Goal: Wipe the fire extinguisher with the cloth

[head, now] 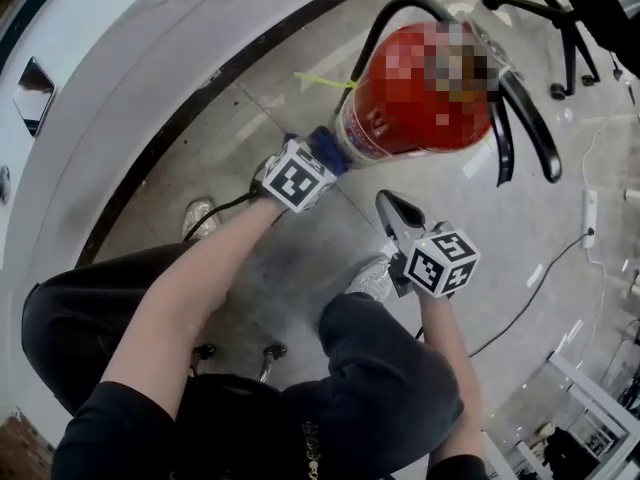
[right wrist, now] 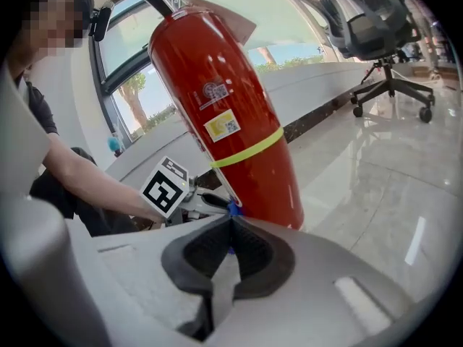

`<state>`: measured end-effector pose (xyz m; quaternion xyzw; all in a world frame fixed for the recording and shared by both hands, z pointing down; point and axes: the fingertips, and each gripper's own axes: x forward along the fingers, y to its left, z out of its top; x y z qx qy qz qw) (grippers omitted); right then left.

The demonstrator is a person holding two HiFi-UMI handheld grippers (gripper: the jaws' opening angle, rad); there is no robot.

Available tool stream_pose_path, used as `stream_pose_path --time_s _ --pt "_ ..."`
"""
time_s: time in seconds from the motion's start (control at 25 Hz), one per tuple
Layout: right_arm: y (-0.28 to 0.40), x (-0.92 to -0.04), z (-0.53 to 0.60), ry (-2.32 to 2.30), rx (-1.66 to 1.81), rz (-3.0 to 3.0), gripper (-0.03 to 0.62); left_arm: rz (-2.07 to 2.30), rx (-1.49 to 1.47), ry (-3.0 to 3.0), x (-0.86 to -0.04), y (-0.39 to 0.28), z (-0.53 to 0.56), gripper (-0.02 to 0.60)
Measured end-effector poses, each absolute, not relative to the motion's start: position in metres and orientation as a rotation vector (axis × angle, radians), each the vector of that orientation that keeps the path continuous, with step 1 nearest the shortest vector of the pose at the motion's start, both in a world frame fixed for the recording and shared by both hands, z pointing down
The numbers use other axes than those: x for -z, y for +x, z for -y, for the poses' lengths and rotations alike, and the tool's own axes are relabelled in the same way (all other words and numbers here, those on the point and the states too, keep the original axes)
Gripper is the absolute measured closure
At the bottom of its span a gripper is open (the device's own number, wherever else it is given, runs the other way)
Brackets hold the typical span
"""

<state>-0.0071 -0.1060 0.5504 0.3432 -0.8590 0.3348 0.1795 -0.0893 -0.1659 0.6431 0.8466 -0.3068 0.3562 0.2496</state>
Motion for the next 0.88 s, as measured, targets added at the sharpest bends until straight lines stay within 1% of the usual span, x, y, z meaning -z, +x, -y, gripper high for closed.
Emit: stream_pose_path --time_s 0.44,0.64,0.72,0.8,0.88 --pt "0.030 -0.561 0.091 1.064 -1.038 2.447 0.591 0.857 -0.863 2.187 -0.644 -0.037 0.135 0.532" --pt "0.037 -0.578 0.090 1.029 -0.940 2.397 0.587 0.833 -0.808 2.212 -0.638 -0.009 0.133 0.532" --pt "0.033 -0.592 0.090 0.991 -0.873 2.374 0.418 0.816 -0.802 2.233 -0.634 -0.003 0.132 0.532" --pt "0.027 -0.607 0.093 0.949 -0.801 2.355 0.350 0.796 -0.800 2.254 -0.628 -0.001 0.131 0.532" --pt "0.019 -0.620 0.098 0.904 -0.735 2.346 0.336 0.766 -0.775 2.268 -0.620 0.002 0.129 0.531"
